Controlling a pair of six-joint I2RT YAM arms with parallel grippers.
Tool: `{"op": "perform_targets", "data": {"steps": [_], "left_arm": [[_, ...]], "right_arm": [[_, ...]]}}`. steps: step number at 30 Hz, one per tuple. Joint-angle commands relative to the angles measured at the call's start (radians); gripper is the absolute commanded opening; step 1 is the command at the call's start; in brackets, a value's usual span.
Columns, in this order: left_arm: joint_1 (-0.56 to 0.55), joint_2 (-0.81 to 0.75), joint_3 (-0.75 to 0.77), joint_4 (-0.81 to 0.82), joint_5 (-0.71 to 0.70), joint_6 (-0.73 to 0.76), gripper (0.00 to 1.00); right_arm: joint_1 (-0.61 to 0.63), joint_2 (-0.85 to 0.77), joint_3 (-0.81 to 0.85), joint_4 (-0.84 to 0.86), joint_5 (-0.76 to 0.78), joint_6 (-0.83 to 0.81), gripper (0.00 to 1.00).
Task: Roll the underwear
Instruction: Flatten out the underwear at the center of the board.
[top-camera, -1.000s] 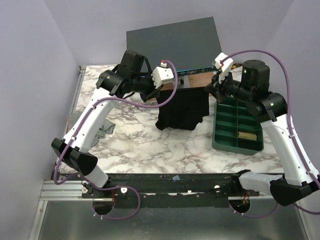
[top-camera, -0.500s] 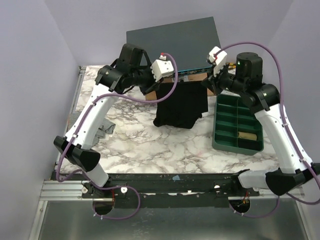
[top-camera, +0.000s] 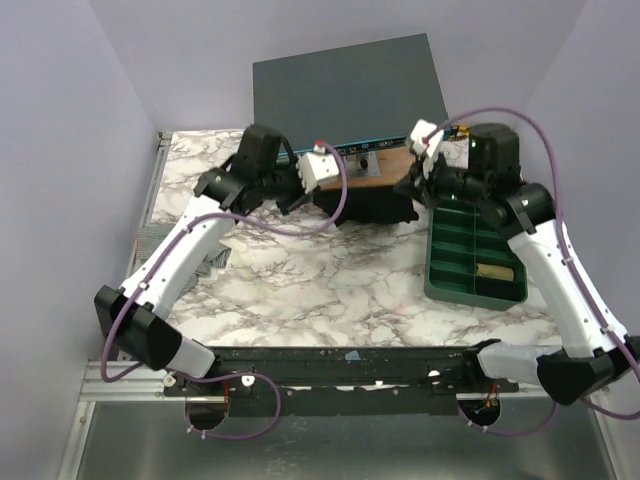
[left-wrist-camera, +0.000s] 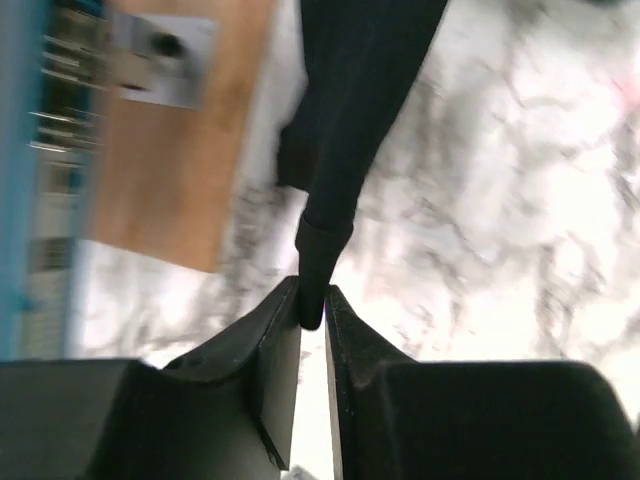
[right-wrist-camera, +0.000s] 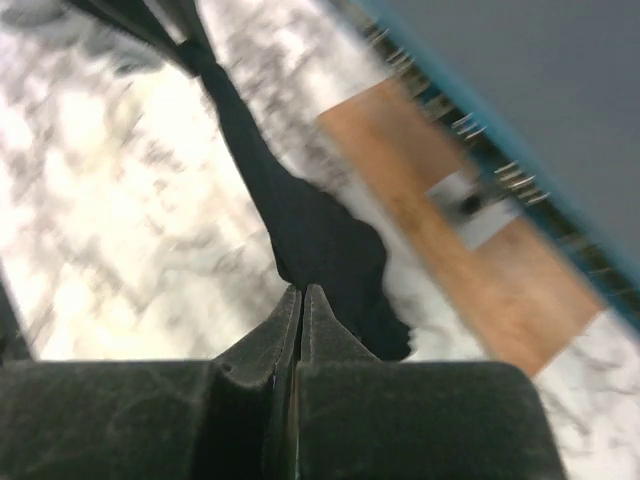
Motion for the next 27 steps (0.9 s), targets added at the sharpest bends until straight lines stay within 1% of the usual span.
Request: {"op": "perform_targets", "data": {"steps": [1,5,9,14,20,25,27], "left_arm": [[-0.075,-0.142,-0.343,0.148,0.045,0.051,0.20],[-0.196,-0.189,-0.572,0.214,0.058,0.027,0.21],[-0.309,-0.163,-0.675,0.249,0.035,-0.004,0.20],[-0.381,-0.125,-0.708,0.255,0.052,-0.040,0.20],[-0.442,-0.092,-0.718,0.235,0.062,-0.040,0.20],[-0.445,-0.105,-0.755,0.225,0.080,-0.038,0.14],[-0.444,-0.114,-0.771,0.223,0.082,-0.043,0.08]], "right_arm": [[-0.003,-0.134,-0.262,-0.095,-0.216,-0.130,0.01],[-0.003,-0.229,-0.473,-0.192,-0.222,-0.236,0.01],[-0.002,-0.276,-0.606,-0.236,-0.233,-0.281,0.01],[-0.002,-0.277,-0.682,-0.258,-0.231,-0.315,0.01],[-0.002,-0.255,-0.739,-0.271,-0.250,-0.330,0.01],[-0.002,-0.271,-0.745,-0.240,-0.226,-0.293,0.01],[-0.003,-0.272,-0.750,-0.188,-0.193,-0.250,0.01]]}}
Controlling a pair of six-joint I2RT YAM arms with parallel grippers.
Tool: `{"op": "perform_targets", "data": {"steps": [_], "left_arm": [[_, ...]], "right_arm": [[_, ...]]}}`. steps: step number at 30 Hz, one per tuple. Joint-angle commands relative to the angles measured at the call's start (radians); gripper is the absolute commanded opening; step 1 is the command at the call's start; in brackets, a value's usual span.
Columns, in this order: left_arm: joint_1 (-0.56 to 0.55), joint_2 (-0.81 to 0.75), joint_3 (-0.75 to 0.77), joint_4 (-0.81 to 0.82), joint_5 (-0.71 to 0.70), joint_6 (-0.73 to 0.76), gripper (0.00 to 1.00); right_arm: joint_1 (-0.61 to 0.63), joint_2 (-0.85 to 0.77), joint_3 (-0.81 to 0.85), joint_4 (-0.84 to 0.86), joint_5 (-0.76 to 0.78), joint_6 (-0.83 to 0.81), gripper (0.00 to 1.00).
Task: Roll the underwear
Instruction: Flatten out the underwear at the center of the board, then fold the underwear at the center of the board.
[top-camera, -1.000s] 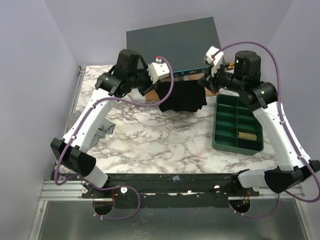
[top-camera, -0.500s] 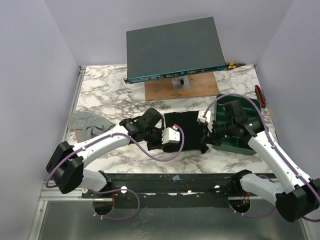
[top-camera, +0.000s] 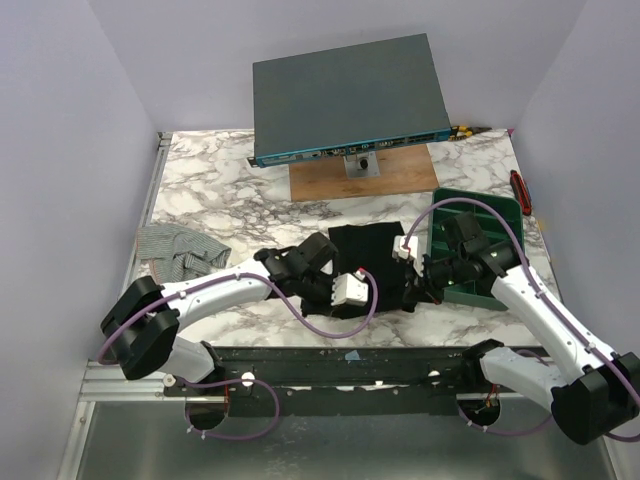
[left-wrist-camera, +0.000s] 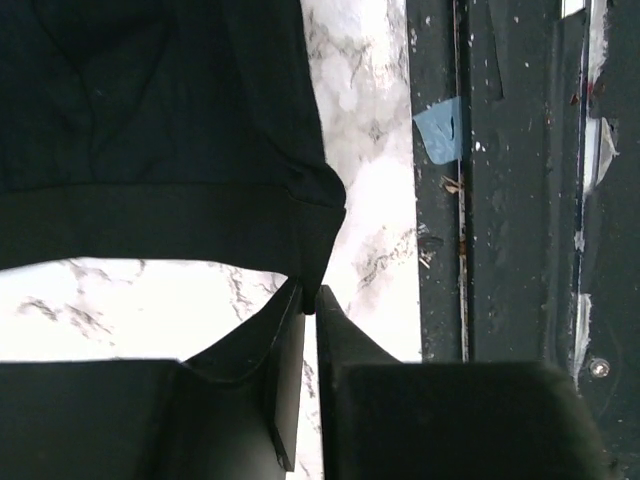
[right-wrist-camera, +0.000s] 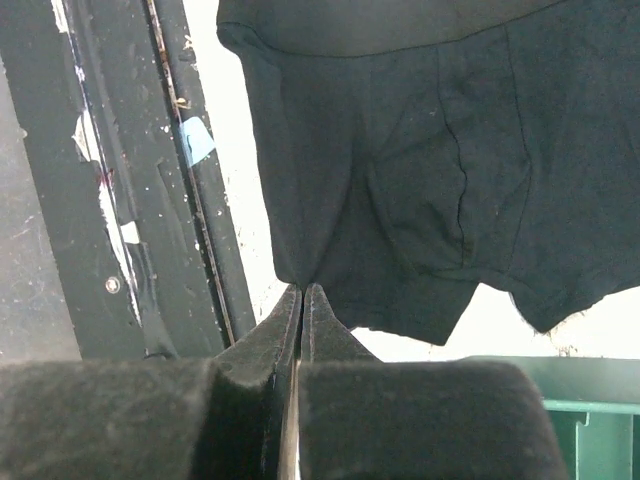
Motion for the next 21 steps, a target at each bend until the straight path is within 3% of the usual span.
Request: {"op": "perform_targets", "data": {"steps": [1,3,8,21], "left_arm": [[0.003,-0.019,-0.042,-0.004,0.045,-0.007,0.04],[0.028,-0.021,-0.043,-0.009,0.064,-0.011,0.00],[0.101,-0.018,-0.014,-0.071,0.135,-0.005,0.00],[0.078,-0.081,-0.042,-0.176,0.176,0.029,0.00]], "right_arm": [[-0.002,-0.012,-0.017,0.080,0.041,0.078,0.01],[-0.002,0.001,-0.008,0.123,0.088,0.120,0.01],[-0.002,0.059,0.052,0.100,0.076,0.098,0.01],[-0.002,0.131,0.097,-0.120,-0.073,-0.063,0.01]]}}
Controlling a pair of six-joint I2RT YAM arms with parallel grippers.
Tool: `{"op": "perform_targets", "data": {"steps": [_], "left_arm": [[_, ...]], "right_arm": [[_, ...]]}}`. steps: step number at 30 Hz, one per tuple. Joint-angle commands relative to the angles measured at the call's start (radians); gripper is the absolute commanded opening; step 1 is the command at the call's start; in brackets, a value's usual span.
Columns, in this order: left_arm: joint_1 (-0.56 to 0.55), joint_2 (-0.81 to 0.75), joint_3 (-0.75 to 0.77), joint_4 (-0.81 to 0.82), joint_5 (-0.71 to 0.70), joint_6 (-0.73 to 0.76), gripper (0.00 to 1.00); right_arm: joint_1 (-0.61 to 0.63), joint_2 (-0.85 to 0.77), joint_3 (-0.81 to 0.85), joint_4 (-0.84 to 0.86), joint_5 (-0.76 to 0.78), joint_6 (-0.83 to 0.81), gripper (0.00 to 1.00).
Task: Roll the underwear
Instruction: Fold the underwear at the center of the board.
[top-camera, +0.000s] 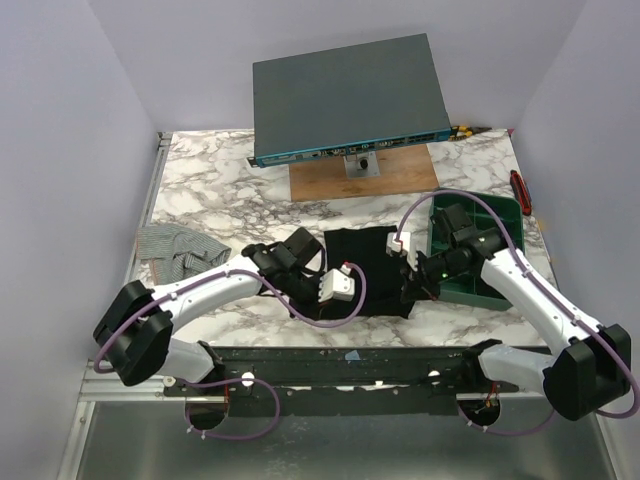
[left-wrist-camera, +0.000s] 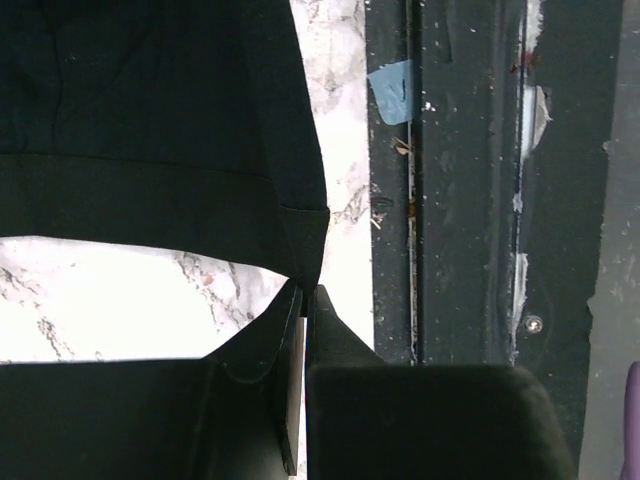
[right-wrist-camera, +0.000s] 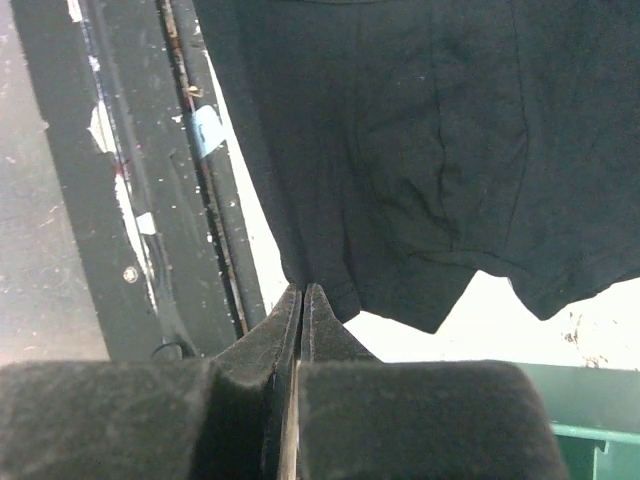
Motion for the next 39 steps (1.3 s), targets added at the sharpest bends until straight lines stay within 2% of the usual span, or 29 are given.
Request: {"op": "perform_targets", "data": {"steps": [1,6,10,17,21,29,33,39], "left_arm": [[-0.024,-0.057,-0.009,-0.082,0.057,0.024,0.00],[-0.036,-0.077,-0.013,-0.094,0.062,0.010,0.00],[-0.018,-0.069,0.012,-0.098,0.066,-0.006,0.00],[0.182,0.022,0.167,-0.137,0.108,-0.010,0.00],[0.256,0.136,0.293,-0.155,0.093,-0.022,0.00],[0.292,0.376,0.541,-0.169,-0.033,-0.078,0.00],[0.300,0.443,0.593,-0.165,-0.107,-0.103,0.00],[0.325,0.484,0.565,-0.103,-0.171,-0.146,0.00]], "right_arm": [[0.001,0.007,0.055,-0.100,-0.083,-0.065,0.01],[0.004,0.019,0.085,-0.099,-0.081,-0.047,0.01],[0.004,0.004,0.096,0.021,0.032,0.068,0.01],[0.004,0.060,0.163,0.189,0.267,0.174,0.01],[0.004,0.168,0.233,0.220,0.340,0.140,0.01],[0.004,0.391,0.366,0.262,0.447,0.003,0.01],[0.005,0.462,0.403,0.296,0.475,-0.051,0.01],[0.004,0.511,0.405,0.400,0.477,-0.070,0.01]]}}
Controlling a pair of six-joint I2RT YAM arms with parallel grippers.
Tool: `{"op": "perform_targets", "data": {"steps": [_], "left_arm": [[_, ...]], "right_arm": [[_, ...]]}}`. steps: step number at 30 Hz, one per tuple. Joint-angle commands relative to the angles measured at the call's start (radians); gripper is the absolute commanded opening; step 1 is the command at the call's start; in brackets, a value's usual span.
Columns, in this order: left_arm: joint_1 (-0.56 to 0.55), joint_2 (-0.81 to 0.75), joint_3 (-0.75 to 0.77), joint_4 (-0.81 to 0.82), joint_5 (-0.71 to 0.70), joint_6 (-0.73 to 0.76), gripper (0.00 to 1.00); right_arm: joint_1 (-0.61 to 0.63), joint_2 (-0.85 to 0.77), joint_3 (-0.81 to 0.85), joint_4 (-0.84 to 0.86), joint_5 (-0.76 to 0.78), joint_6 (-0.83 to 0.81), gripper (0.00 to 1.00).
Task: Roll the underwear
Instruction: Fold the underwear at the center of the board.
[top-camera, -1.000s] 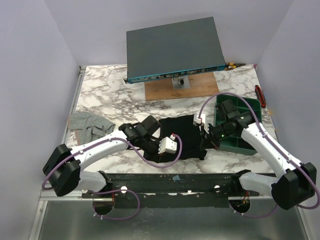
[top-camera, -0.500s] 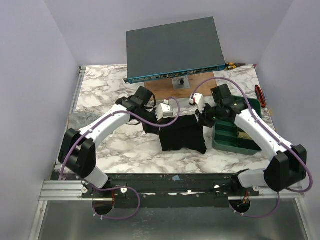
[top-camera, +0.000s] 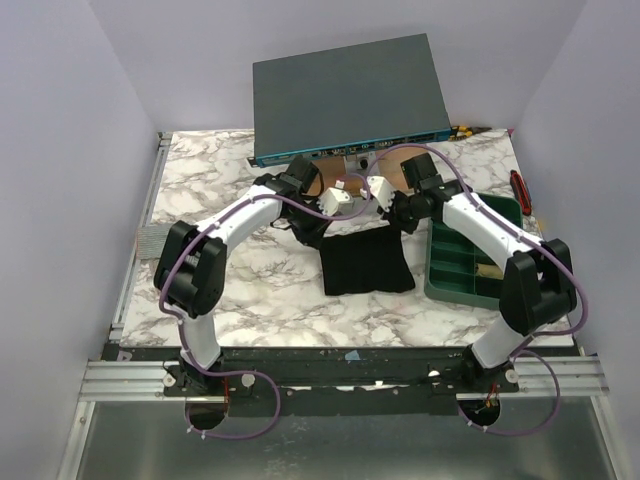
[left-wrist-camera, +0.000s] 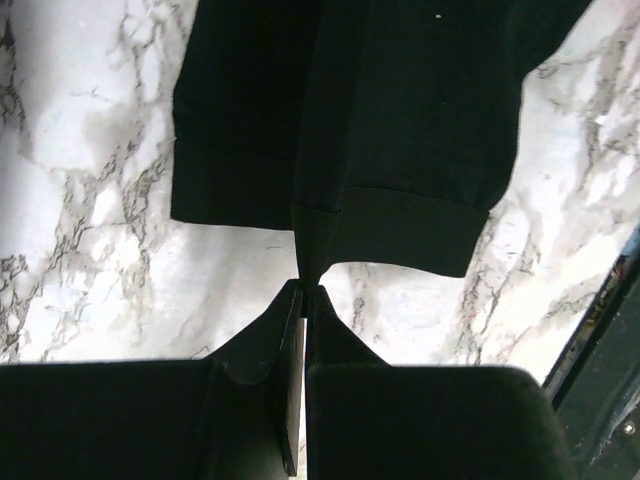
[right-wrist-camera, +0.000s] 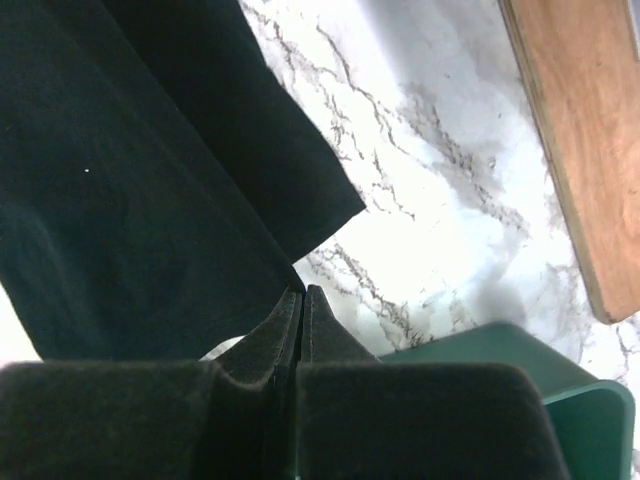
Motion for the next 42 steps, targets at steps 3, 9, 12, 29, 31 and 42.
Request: {"op": "perform_targets", "data": {"steps": [3,9,12,29,31,42], "left_arm": [[0.037,0.044,-0.013,0.056,-0.093,-0.060,0.00],[0.047,0.085,0.013,0.074,-0.118,-0.074,0.00],[0.046,0.108,0.038,0.072,-0.115,-0.079,0.00],[0.039,0.217,0.155,0.013,-0.171,-0.171,0.23],[0.038,0.201,0.139,0.040,-0.198,-0.189,0.30],[0.041,0.040,-0.014,0.200,-0.248,-0.223,0.99]], "right_arm": [[0.003,0.039,0.013,0.137,0.016,-0.035,0.01],[0.002,0.088,0.010,0.186,0.007,-0.016,0.01],[0.002,0.112,0.007,0.191,0.003,-0.009,0.01],[0.002,0.130,-0.046,0.241,0.055,0.089,0.47],[0.002,0.116,-0.050,0.247,0.066,0.109,0.54],[0.002,-0.075,-0.148,0.224,-0.012,0.161,0.67]]}}
